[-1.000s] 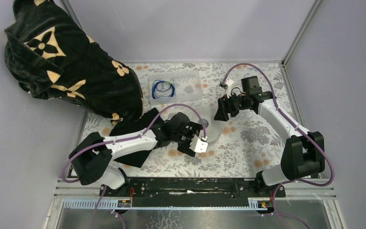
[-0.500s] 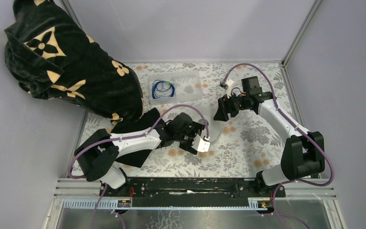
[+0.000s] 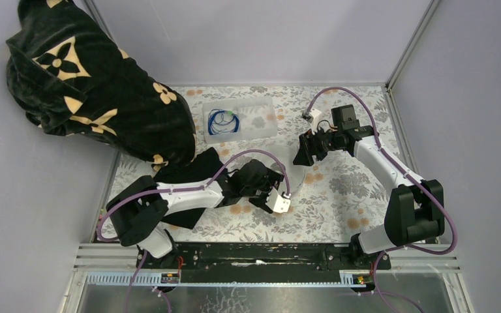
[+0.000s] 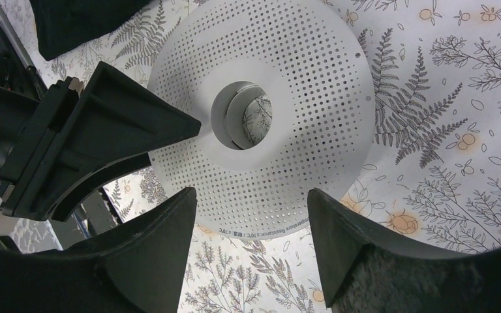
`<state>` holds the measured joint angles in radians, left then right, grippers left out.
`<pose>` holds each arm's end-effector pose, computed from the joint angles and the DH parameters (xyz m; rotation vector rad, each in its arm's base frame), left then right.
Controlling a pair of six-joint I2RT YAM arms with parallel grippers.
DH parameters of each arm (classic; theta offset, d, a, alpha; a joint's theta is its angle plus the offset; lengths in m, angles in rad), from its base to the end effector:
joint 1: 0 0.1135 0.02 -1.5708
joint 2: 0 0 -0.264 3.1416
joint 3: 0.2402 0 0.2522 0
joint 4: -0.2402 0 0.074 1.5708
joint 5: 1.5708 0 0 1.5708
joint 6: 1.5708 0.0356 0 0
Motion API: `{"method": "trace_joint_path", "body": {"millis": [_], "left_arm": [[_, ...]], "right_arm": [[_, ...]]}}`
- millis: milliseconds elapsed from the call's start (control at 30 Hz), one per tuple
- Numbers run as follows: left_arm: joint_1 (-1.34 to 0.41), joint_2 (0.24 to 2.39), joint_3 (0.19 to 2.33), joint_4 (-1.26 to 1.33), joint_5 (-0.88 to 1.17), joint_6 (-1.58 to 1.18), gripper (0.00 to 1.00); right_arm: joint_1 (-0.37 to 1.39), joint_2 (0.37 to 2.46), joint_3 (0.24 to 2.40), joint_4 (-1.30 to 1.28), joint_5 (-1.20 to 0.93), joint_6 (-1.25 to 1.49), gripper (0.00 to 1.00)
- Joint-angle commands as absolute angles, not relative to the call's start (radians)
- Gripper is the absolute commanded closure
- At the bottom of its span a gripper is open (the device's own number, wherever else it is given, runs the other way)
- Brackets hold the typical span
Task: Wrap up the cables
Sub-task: Wrap the cable around the cable reel.
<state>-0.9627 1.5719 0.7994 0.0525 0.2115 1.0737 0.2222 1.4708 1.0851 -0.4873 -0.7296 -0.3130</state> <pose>0.1763 -0.2664 0.1778 1.9943 1.1012 -0.1840 0.2950 0.0910 0.2626 -0.9129 2.1257 0.8363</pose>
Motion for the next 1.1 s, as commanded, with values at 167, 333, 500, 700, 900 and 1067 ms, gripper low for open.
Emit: {"method": "trace_joint_path", "body": {"millis": [167,333,500,700,900,1067], "left_arm": [[-0.975,1.490,0.840,-0.058,0.304,1.040,0.04],[-0.973,1.449,0.800,-0.134,0.227,1.160,0.00],[-0.971,1.481,0.780,-0.125,0.139,1.278,0.00],[-0.971,1.564,0.833,-0.129,0.126,1.318,0.00],[-0.970,1.606,0.864,-0.115,0.091,1.318,0.02],[-0.970,1.608,0.874,-0.103,0.101,1.300,0.06]], "right_arm": [[0.216,1.460,1.083,-0.472,-0.779,-0.308,0.30],[0.215,1.462,1.083,-0.472,-0.784,-0.308,0.30],[0.215,1.475,1.085,-0.477,-0.784,-0.312,0.30],[0.215,1.476,1.082,-0.479,-0.789,-0.313,0.30],[0.215,1.474,1.079,-0.480,-0.796,-0.319,0.30],[0.214,1.477,1.081,-0.486,-0.802,-0.324,0.30]]}}
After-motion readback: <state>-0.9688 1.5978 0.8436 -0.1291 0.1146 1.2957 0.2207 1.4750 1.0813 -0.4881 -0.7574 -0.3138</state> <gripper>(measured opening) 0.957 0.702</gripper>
